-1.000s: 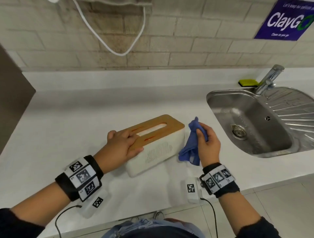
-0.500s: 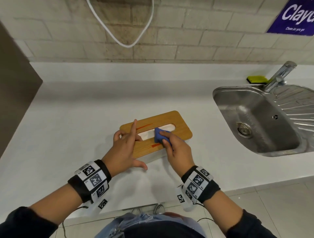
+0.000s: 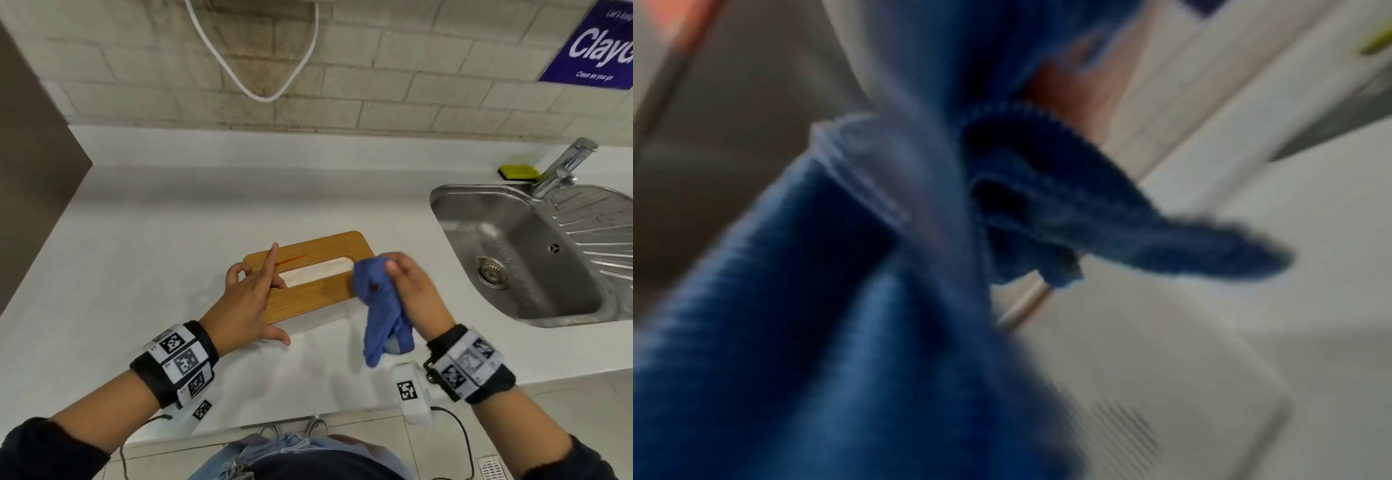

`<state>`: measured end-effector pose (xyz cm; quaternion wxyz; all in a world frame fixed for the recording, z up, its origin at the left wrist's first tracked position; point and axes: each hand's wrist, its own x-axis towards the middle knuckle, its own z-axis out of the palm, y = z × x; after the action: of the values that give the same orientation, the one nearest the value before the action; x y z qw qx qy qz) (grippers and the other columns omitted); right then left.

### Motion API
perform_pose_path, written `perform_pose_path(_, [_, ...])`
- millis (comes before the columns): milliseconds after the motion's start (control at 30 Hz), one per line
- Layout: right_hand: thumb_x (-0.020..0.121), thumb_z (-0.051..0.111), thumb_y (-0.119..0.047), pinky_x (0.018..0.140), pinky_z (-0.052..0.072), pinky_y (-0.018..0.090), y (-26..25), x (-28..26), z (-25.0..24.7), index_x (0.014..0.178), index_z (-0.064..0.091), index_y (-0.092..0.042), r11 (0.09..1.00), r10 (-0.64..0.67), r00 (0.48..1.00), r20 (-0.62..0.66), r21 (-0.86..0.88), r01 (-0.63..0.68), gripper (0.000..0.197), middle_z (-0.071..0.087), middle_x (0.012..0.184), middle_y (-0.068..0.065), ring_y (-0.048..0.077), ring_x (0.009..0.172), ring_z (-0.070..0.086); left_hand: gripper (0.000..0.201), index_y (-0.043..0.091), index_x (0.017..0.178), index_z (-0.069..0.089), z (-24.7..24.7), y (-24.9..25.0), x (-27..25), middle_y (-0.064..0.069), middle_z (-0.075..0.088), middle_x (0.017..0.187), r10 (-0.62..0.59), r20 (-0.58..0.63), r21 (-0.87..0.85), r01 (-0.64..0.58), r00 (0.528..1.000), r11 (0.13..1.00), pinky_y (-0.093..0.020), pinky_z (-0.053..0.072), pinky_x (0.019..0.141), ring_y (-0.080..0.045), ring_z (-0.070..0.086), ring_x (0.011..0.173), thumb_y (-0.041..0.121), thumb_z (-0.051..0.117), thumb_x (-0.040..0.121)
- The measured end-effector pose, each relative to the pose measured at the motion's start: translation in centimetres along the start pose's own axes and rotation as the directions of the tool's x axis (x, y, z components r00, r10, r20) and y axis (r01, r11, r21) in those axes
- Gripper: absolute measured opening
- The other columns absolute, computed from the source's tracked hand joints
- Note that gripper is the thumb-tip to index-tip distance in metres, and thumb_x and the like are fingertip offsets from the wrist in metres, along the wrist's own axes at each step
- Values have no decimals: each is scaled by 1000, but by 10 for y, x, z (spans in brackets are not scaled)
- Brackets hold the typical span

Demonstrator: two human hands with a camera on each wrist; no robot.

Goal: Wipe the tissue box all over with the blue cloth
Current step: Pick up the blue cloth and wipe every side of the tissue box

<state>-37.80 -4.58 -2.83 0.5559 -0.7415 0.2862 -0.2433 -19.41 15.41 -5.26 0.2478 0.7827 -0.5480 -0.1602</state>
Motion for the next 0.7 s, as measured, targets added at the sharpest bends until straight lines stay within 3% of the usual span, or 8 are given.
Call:
perform_pose_path(67, [95,45,-34,86,46,35,-8,12,-15,82,55,-29,994,72,985,-156,96,-58,16,60,86,-1,16,83,58,135,43,130,-28,-4,-2,-3,12,52,120,6,12,7,-6,1000,1000,-18,-5,101,-11,34,119,57,79,49])
perform_pose_path(200, [92,47,-22,68,46,24,-37,38,-27,93,48,-22,947,166,972,-164,302,-111,1,52,95,7,12,77,53,135,47,130,-31,-12,-11,-16,21,40,123,-10,46,-28,11,999,1000,-20,-2,106,-12,21,127,59,78,52])
perform_pose_path(233, [86,49,-18,63,45,23,-44,45,-27,98,45,-21,933,171,977,-130,340,-118,13,51,91,6,12,73,52,138,46,131,-31,-14,-14,-19,21,36,127,-18,37,-51,20,999,999,-22,-2,108,-9,17,128,60,79,50])
perform_pose_path(333, [76,52,-6,53,44,12,-57,67,-20,116,37,-15,999,15,1000,-22,50,-14,43,44,88,-3,10,70,50,150,38,129,-39,-21,-21,-21,13,16,146,-110,5,-75,110,994,991,-31,-16,113,10,-2,130,66,79,40])
perform_pose_path(467, [78,52,11,73,45,9,-41,89,6,126,45,-10,843,-138,932,335,-455,288,53,56,110,1,24,99,58,156,31,131,-40,-29,-30,-13,2,12,157,-211,62,-74,216,975,974,-48,-26,109,2,-6,137,69,78,37])
perform_pose_path(567, [86,49,8,97,38,12,-8,85,9,123,53,-14,800,-96,848,521,-466,377,43,54,122,-5,21,114,53,156,28,133,-38,-30,-30,-10,2,23,152,-229,96,-88,237,969,967,-49,-27,109,1,6,135,67,80,38])
perform_pose_path(633, [93,43,2,106,38,31,3,80,7,125,49,-20,866,-40,853,520,-407,289,39,50,131,-4,16,119,49,156,27,132,-40,-30,-30,-10,2,24,152,-233,99,-100,243,967,965,-48,-27,109,3,6,133,66,80,39])
perform_pose_path(700, [96,39,-1,105,40,38,4,80,10,125,44,-22,905,-7,861,508,-364,222,36,50,130,-1,17,119,48,156,29,127,-44,-30,-31,-11,2,23,152,-232,104,-120,244,967,962,-47,-28,109,0,6,137,64,81,41])
